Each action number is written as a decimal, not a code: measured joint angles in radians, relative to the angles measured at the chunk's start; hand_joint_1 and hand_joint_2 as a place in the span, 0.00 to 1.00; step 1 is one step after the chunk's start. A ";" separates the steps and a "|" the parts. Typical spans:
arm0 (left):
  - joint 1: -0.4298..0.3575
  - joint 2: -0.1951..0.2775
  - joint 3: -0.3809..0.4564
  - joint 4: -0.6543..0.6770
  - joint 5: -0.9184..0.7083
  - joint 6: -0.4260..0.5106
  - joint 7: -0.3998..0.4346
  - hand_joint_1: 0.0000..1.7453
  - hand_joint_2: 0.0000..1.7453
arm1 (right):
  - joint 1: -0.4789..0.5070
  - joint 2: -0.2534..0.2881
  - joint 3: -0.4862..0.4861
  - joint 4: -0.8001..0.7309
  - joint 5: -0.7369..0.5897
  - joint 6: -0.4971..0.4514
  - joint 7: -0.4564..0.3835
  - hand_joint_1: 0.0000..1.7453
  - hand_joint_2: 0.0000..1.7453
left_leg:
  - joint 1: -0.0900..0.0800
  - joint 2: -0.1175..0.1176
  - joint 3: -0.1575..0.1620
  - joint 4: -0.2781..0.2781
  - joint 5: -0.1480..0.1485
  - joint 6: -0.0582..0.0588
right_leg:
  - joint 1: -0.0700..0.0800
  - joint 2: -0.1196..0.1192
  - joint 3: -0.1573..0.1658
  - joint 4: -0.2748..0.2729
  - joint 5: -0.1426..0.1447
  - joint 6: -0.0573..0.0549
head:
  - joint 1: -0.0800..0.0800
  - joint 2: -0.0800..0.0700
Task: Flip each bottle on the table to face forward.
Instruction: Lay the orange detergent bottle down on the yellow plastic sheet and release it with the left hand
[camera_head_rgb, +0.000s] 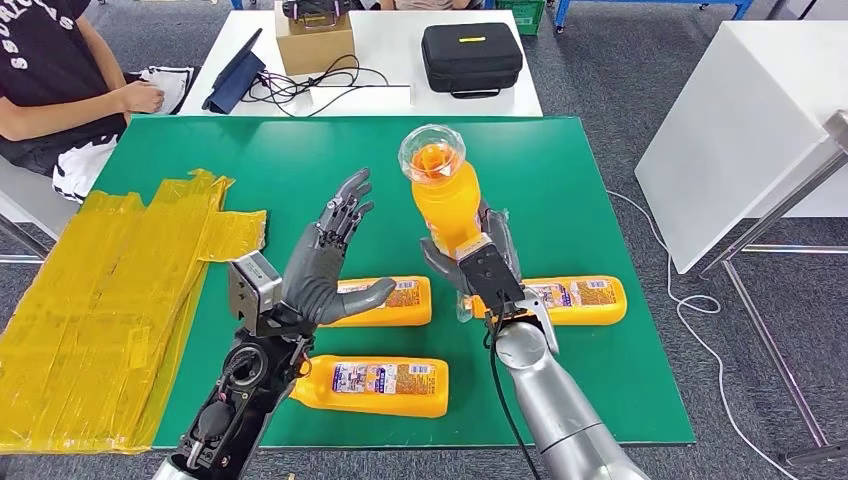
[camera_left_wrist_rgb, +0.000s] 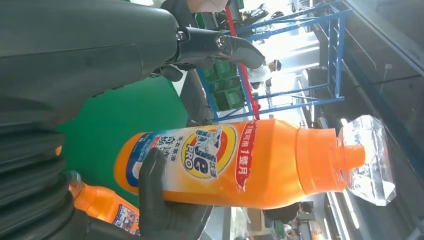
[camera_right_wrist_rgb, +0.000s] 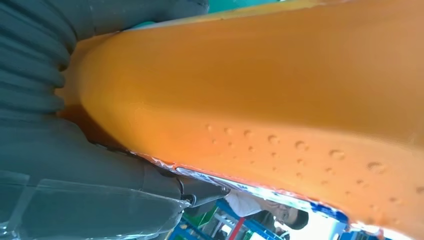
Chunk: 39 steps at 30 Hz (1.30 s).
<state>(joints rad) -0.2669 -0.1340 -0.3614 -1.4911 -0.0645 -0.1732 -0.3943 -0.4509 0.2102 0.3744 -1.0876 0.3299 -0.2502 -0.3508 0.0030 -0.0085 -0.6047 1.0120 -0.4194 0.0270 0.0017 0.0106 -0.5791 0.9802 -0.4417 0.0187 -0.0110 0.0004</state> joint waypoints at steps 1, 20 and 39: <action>0.000 -0.001 0.000 0.000 0.000 0.000 0.000 0.00 1.00 | -0.001 0.002 0.000 0.001 0.014 -0.003 0.011 1.00 1.00 | 0.000 0.000 0.000 0.000 0.000 0.000 | 0.000 0.000 0.000 0.000 0.000 0.000 | 0.000 0.000; -0.008 -0.007 -0.005 0.000 0.002 0.006 0.002 0.00 1.00 | -0.015 0.039 0.134 0.080 0.173 0.094 0.051 1.00 1.00 | 0.000 0.000 0.000 0.000 0.000 0.000 | 0.000 0.000 0.000 0.000 0.000 0.000 | 0.000 0.000; -0.003 -0.006 0.002 0.003 0.019 0.010 -0.010 0.00 1.00 | -0.009 0.036 0.208 0.059 0.188 0.036 0.042 1.00 1.00 | 0.000 0.000 0.000 0.000 0.000 0.000 | 0.000 0.000 0.000 0.000 0.000 0.000 | 0.000 0.000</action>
<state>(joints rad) -0.2701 -0.1400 -0.3597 -1.4885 -0.0450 -0.1631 -0.4044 -0.4597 0.2465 0.5827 -1.0287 0.5181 -0.2145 -0.3090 0.0030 -0.0084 -0.6047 1.0119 -0.4194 0.0270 0.0017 0.0107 -0.5793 0.9802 -0.4417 0.0187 -0.0109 0.0004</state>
